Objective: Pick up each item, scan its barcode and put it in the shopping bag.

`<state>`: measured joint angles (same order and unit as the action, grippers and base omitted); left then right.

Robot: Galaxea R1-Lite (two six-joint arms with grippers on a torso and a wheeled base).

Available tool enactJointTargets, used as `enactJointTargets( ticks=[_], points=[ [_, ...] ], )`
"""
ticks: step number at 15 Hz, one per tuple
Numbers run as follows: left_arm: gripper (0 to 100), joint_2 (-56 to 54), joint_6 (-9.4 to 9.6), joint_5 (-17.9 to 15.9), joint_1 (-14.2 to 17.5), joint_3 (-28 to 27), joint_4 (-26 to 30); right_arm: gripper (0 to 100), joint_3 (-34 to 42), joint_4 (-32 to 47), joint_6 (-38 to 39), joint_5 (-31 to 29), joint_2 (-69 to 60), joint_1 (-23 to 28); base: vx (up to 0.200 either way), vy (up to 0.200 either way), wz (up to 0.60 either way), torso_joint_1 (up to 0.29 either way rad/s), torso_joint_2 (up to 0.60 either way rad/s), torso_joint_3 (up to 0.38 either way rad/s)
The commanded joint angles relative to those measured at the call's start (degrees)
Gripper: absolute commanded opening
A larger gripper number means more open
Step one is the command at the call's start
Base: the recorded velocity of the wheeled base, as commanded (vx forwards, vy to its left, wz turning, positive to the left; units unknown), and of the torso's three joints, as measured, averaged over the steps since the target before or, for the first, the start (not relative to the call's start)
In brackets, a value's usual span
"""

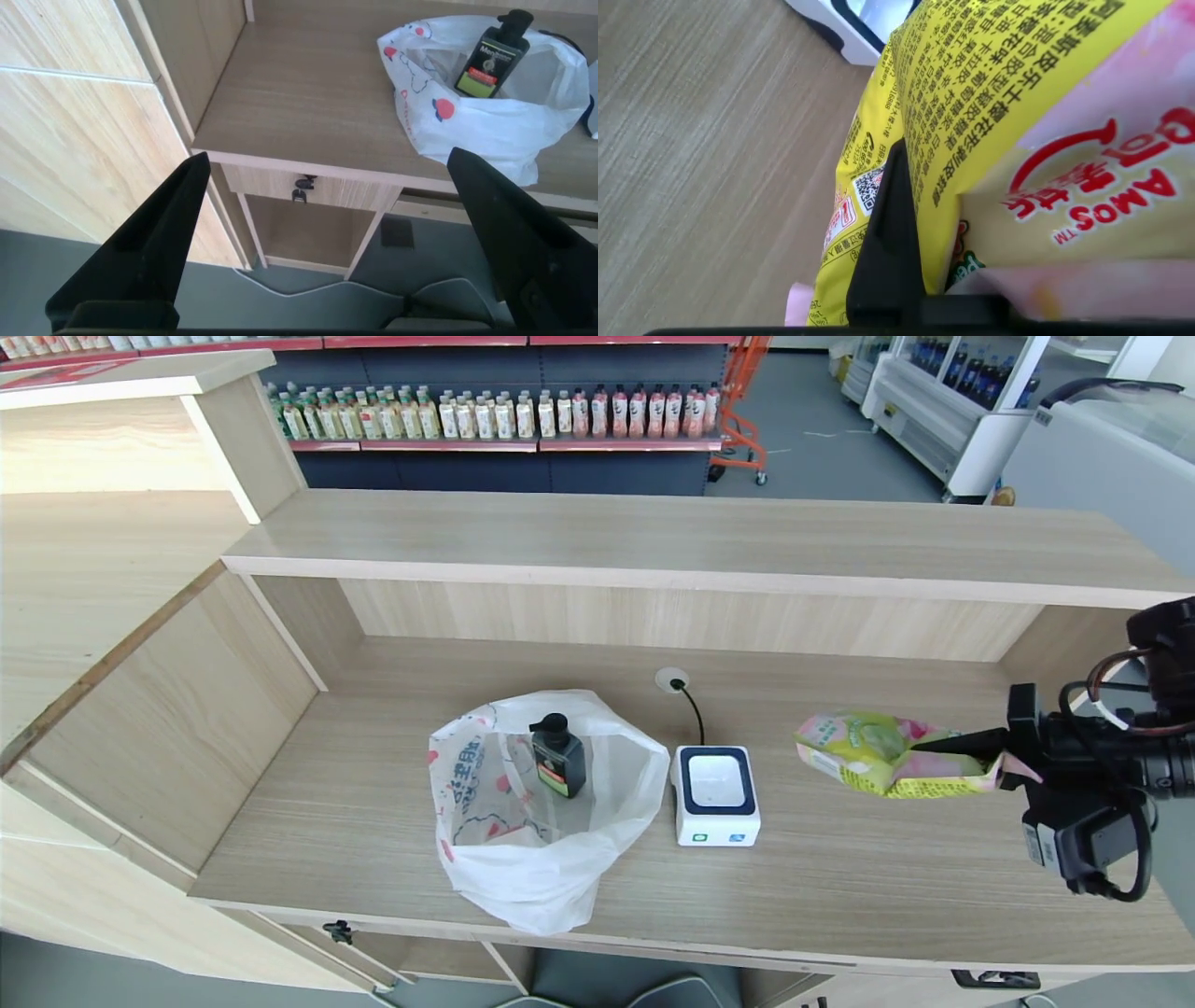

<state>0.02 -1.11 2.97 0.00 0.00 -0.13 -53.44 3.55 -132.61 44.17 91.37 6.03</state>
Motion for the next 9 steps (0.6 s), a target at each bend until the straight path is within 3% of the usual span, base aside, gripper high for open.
enactJointTargets(
  ticks=[1,4,9],
  points=[
    [100,-0.02,-0.03,0.01,0.00,0.00,-0.04,0,-2.45,0.93,-2.74,0.04,3.55,2.14,0.000,0.000,0.00,0.000,0.00,0.000],
    [100,-0.02,-0.03,0.01,0.00,0.00,0.05,0,-4.30,1.02,-3.71,0.04,6.72,2.14,0.000,0.000,0.00,0.000,0.00,0.000],
    [100,-0.02,-0.03,0.01,0.00,0.00,-0.04,0,-5.53,3.04,-3.62,0.04,7.16,-2.17,0.000,0.000,0.00,0.000,0.00,0.000]
  ],
)
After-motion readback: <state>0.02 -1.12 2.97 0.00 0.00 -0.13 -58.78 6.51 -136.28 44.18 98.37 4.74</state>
